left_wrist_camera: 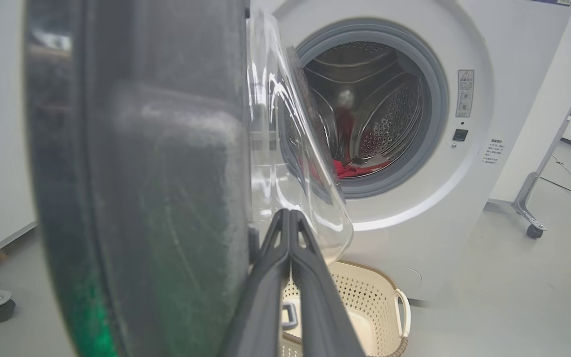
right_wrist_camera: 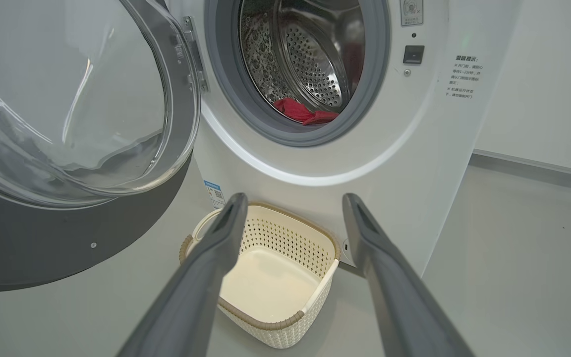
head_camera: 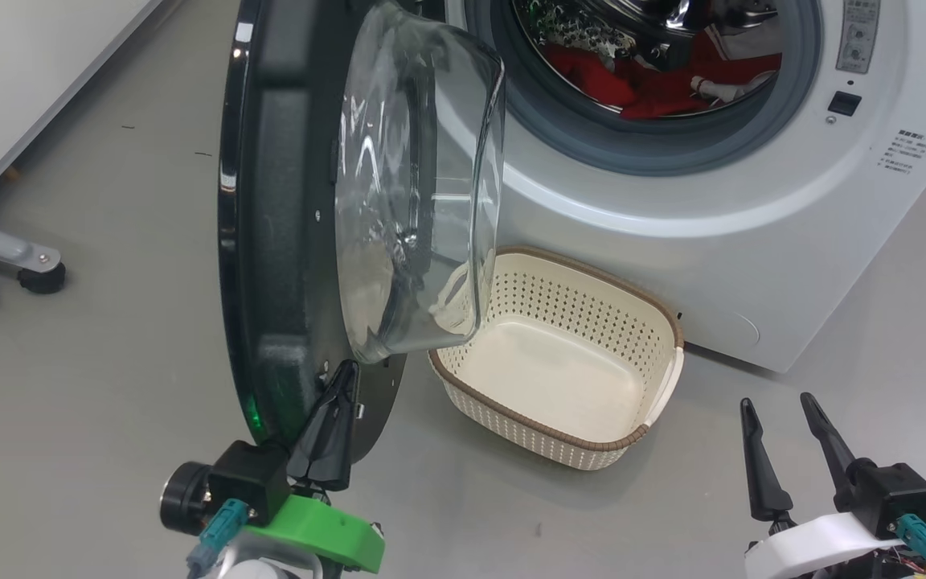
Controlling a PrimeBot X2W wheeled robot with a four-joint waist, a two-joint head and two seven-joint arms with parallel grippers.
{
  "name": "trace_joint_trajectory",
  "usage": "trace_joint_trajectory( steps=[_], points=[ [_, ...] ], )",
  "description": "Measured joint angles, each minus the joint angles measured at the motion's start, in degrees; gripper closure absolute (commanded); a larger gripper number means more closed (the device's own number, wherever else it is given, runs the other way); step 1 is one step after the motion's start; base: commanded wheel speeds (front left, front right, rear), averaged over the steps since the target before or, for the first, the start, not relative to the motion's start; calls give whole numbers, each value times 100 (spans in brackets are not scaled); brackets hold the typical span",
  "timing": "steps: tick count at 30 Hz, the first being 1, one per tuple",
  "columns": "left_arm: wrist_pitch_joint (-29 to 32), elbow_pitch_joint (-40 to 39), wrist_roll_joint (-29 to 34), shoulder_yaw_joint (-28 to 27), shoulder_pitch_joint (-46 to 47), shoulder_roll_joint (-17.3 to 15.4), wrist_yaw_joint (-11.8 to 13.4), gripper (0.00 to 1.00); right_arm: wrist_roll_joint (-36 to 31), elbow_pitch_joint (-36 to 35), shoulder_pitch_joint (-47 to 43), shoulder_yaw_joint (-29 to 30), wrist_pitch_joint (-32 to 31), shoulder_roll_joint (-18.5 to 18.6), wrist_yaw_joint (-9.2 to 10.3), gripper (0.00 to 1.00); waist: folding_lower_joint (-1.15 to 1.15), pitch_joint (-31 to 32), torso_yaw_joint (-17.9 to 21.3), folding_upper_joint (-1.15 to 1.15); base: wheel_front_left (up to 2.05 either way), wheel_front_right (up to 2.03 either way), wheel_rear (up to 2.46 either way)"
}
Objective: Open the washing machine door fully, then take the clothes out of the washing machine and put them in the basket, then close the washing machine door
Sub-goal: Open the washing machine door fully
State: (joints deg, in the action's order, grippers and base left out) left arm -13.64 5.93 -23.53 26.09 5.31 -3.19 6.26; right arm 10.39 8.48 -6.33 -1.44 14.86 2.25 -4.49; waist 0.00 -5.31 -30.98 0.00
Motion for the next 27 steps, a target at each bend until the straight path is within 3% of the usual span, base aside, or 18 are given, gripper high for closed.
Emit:
trace_joint_trajectory(
  steps=[11,27],
  points=[
    [-15,21,0,-625,-37,-25,8,100,15,-13,1,64,0,0,5,0,0,-70,13,0,0,0,0],
    [-80,85,-26,-2056,-24,23,27,100,-48,-84,154,119,0,4,-11,0,0,-455,197,0,0,0,0]
  ],
)
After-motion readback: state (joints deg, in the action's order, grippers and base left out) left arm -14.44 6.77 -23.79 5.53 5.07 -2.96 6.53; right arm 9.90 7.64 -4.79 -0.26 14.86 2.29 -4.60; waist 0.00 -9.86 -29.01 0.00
